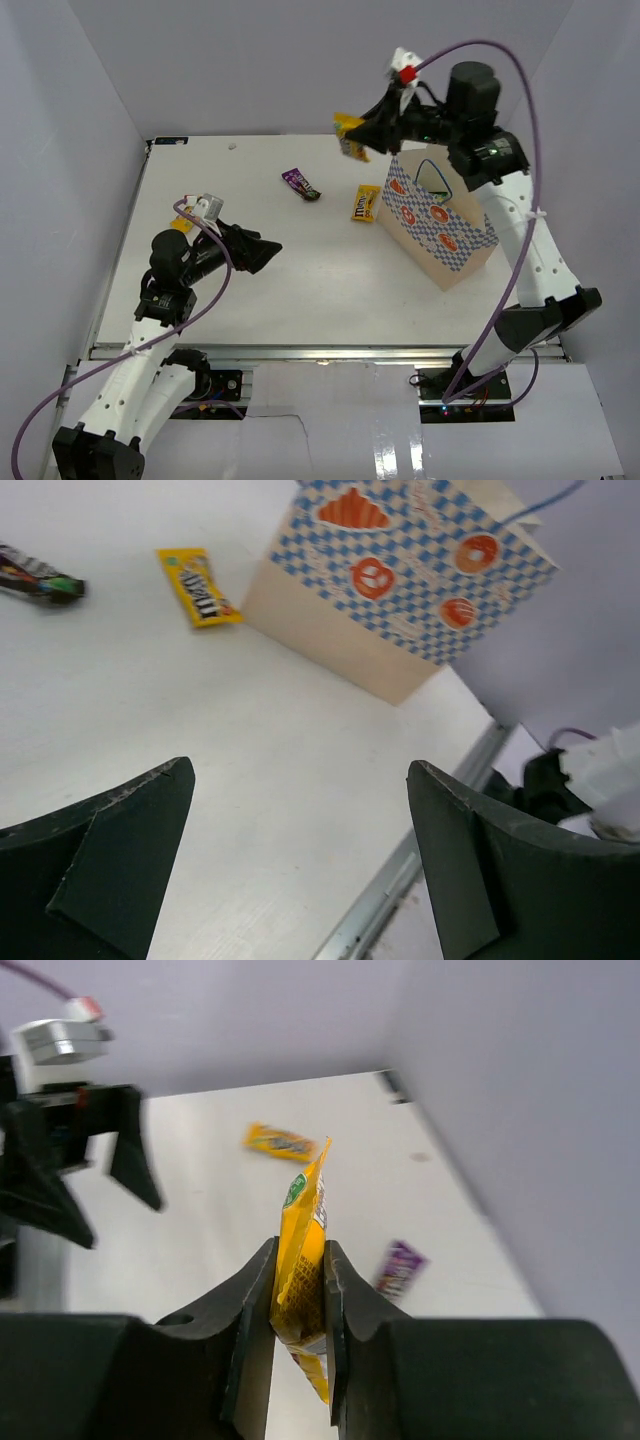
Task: Place the snacks into the paper bag
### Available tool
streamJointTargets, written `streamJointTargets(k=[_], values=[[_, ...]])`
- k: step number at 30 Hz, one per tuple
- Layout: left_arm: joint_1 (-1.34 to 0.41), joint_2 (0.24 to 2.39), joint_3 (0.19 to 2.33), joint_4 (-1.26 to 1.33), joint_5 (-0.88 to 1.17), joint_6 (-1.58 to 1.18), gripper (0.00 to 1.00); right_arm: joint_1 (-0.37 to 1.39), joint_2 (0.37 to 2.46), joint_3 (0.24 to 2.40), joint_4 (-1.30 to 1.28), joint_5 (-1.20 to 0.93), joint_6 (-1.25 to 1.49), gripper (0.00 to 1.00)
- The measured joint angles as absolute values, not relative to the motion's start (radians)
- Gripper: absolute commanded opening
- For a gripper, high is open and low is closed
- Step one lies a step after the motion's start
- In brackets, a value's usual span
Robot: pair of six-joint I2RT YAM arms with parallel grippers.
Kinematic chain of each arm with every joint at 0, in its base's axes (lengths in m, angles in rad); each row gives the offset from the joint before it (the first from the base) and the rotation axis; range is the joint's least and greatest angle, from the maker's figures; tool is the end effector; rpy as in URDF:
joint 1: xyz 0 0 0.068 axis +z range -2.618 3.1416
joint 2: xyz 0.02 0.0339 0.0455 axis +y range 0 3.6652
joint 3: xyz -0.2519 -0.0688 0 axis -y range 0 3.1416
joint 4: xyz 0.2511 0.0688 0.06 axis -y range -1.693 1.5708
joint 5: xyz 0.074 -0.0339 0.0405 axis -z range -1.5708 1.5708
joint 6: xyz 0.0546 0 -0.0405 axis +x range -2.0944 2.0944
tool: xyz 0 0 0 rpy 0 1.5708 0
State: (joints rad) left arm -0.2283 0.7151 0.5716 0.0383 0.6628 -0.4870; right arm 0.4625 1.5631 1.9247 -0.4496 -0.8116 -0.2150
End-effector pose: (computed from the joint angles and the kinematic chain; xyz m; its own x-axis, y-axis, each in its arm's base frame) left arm 0.1904 -0.0787 0.2899 -0.4528 -0.2735 -0.8486 0.6365 0.5673 -0.5225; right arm 0.2892 0.1884 0.5005 0.1266 -0.1010 -0.9868 -0.9486 0.2785 -0.1502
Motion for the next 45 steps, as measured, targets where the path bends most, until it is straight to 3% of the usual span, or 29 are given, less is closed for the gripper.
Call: streamJointTargets(k=[8,13,18,20,23,24,26,30,36,45], values=[[-0.228,0.727,0.62,-0.117,0.387,-0.38,0.98,0.108,1.443,2.001,-0.443,-0.64,-0.293,0.08],[-0.228,0.829,0.676,-0.183,0.265,-0.336,0.98,-0.003,1.395,1.845,-0.447,-0.608,-0.299,0.11],[-0.217,1.041,0.863,-0.237,0.149,-0.255,0.98,-0.056,1.407,1.673,-0.512,-0.602,-0.32,0.16],[-0.196,1.119,0.934,-0.252,0.115,-0.225,0.98,-0.057,1.41,1.626,-0.54,-0.603,-0.327,0.21],[-0.138,1.251,1.032,-0.254,0.078,-0.194,0.98,-0.057,1.41,1.598,-0.575,-0.605,-0.337,0.46],[-0.116,1.289,1.055,-0.253,0.067,-0.182,0.98,-0.057,1.41,1.598,-0.577,-0.607,-0.34,0.6],[-0.07,1.365,1.078,-0.242,0.039,-0.154,0.98,-0.058,1.408,1.606,-0.576,-0.611,-0.343,0.71],[-0.011,1.49,1.079,-0.193,-0.035,-0.061,0.98,-0.068,1.409,1.677,-0.583,-0.633,-0.336,0.84],[0.011,1.676,1.108,-0.105,-0.076,0.121,0.84,-0.091,1.399,1.815,-0.564,-0.771,-0.324,0.88],[0.11,1.916,1.248,-0.089,-0.055,0.235,0.83,-0.093,1.408,1.797,-0.582,-0.924,-0.326,0.89]])
